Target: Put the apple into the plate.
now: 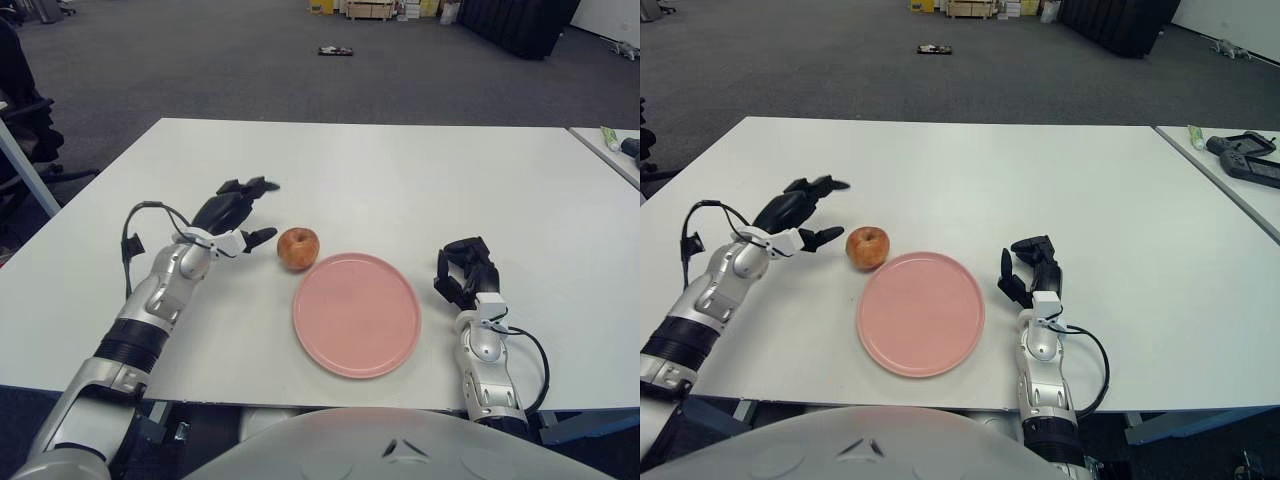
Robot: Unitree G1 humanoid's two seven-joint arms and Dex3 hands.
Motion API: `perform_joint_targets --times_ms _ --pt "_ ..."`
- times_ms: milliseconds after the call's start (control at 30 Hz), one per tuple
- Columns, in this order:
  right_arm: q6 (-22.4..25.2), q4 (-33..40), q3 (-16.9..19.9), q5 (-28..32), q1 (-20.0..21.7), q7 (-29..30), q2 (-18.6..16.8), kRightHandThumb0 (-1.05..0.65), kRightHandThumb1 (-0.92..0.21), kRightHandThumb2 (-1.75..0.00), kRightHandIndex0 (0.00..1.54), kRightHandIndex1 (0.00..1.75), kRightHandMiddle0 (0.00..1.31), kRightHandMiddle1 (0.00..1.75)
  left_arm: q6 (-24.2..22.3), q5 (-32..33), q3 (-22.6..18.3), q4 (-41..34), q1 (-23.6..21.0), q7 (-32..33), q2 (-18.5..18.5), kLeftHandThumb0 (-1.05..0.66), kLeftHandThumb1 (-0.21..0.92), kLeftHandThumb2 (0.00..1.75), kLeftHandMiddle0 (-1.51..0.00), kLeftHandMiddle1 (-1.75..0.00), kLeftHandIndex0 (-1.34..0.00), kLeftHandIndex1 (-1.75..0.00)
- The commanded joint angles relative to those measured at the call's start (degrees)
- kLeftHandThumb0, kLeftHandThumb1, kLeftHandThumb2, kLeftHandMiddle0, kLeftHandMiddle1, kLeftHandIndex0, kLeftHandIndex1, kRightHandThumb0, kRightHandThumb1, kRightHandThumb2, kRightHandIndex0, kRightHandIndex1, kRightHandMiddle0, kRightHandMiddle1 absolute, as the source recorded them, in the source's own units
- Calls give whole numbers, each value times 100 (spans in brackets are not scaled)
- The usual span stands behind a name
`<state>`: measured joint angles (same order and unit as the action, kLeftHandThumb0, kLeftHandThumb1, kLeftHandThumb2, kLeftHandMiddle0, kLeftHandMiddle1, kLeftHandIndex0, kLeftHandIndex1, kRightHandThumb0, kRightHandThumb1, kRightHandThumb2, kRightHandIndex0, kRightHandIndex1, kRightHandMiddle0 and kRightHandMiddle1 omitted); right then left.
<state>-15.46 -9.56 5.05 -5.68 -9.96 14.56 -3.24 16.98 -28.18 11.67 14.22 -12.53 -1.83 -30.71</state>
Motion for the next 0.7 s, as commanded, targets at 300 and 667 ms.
perform_joint_targets --times_ms 300,667 --pt "161 -187 16 16 22 -4 4 -38 -68 -86 55 127 34 175 1450 -620 110 691 -650 690 -264 -105 73 51 0 0 0 0" --pt "122 -209 18 4 2 23 -7 -38 -69 -84 53 126 33 175 2460 -710 206 589 -854 575 -400 -105 77 48 0 0 0 0"
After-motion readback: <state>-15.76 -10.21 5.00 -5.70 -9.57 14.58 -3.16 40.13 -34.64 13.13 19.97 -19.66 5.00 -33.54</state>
